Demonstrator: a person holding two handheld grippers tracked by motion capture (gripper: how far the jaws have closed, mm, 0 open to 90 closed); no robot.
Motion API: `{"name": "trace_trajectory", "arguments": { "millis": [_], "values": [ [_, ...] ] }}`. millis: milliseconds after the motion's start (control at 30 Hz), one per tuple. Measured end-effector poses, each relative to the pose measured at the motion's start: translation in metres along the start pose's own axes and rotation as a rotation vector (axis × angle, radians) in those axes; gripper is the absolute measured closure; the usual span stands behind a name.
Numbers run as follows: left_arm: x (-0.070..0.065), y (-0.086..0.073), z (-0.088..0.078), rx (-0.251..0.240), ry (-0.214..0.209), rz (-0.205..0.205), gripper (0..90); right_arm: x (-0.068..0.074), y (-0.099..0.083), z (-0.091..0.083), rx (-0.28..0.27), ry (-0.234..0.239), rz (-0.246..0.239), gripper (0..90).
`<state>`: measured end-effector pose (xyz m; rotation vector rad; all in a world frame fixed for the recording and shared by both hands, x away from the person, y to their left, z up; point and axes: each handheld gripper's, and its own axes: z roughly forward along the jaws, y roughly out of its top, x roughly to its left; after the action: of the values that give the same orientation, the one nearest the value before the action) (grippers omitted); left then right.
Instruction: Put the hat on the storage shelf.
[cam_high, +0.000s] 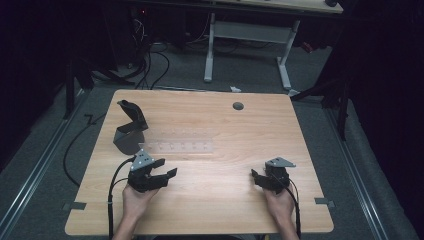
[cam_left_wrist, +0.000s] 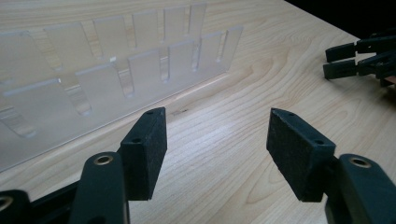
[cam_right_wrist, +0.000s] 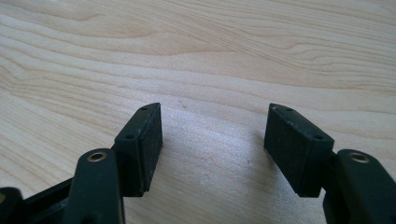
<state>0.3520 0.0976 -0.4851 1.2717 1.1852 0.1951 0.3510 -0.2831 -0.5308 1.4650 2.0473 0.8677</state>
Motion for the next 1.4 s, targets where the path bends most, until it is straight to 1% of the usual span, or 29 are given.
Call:
{"name": "trace_trajectory", "arguments": {
  "millis": [333,500,633,700,767,833,1000,1167,1267,1400],
  "values": [
    [0.006,-0.01,0.011,0.026,0.035,0.024,38.7,0.0,0.0,0.0,0.0,0.0,0.001,37.4],
    [0.01,-0.015,0.015,0.038,0.056,0.048,38.8,0.0,0.0,0.0,0.0,0.0,0.001,37.5],
    [0.013,-0.019,0.018,0.046,0.073,0.052,38.8,0.0,0.0,0.0,0.0,0.0,0.001,37.4],
    [0.015,-0.021,0.02,0.052,0.086,0.074,38.8,0.0,0.0,0.0,0.0,0.0,0.001,37.4],
    [0.015,-0.023,0.022,0.052,0.09,0.079,38.8,0.0,0.0,0.0,0.0,0.0,0.0,37.4],
    [0.016,-0.026,0.025,0.056,0.098,0.103,38.8,0.0,0.0,0.0,0.0,0.0,0.0,37.4],
    [0.019,-0.029,0.03,0.055,0.12,0.119,38.9,0.0,0.0,0.0,0.0,0.0,0.001,37.4],
    [0.022,-0.03,0.033,0.051,0.13,0.121,38.9,0.0,0.0,0.0,0.0,0.0,0.001,37.4],
    [0.023,-0.032,0.035,0.05,0.14,0.134,38.9,0.0,0.0,0.0,0.0,0.0,0.001,37.4],
    [0.024,-0.034,0.038,0.053,0.151,0.142,38.9,0.0,0.0,0.0,0.0,0.0,0.001,37.4]
  ]
}}
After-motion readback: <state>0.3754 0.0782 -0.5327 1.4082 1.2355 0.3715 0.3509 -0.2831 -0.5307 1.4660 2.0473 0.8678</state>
